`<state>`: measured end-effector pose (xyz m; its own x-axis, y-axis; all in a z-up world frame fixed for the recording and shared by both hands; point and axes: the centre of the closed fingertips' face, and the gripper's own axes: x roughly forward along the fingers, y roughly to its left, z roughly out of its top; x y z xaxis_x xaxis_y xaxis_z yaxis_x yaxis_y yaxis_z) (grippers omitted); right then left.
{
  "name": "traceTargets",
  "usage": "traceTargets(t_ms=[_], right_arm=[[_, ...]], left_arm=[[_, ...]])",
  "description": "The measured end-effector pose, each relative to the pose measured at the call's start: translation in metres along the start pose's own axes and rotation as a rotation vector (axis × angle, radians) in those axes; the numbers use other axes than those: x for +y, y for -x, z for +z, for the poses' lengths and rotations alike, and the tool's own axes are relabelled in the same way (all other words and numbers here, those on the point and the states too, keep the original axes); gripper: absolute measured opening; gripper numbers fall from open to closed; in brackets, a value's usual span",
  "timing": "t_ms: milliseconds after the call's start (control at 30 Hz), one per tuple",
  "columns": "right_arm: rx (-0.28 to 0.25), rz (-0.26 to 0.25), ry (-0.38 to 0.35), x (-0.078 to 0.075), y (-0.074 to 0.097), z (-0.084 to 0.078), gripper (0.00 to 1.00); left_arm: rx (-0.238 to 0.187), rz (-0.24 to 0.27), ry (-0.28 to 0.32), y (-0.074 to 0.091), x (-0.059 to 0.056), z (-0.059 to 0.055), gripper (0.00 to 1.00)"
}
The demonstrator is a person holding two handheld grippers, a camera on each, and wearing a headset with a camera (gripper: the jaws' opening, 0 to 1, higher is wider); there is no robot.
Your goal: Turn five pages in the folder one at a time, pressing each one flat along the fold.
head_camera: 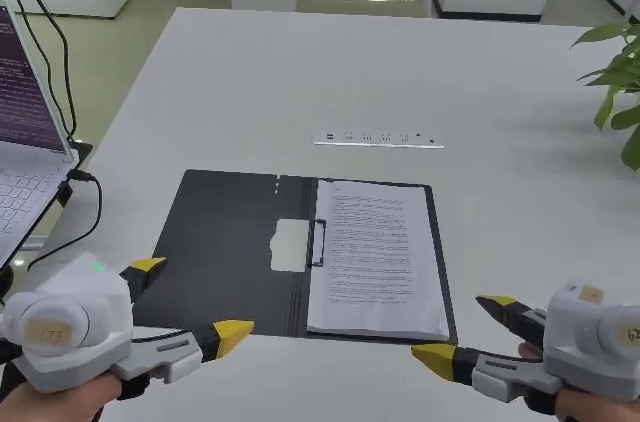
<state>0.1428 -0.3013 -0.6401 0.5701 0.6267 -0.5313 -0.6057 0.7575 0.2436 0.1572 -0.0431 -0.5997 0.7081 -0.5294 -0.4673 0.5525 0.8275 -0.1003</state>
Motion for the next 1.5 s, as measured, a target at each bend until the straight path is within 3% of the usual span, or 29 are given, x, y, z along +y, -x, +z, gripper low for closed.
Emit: traceTargets(t_ms=[1500], right_arm=[[-0.001,-0.014,-0.028,-0.0050,0.0039,-0.0071,0.78]], left_arm=[[-0.002,0.008,0.000,0.0001,0.0051,0.0012,0.83]])
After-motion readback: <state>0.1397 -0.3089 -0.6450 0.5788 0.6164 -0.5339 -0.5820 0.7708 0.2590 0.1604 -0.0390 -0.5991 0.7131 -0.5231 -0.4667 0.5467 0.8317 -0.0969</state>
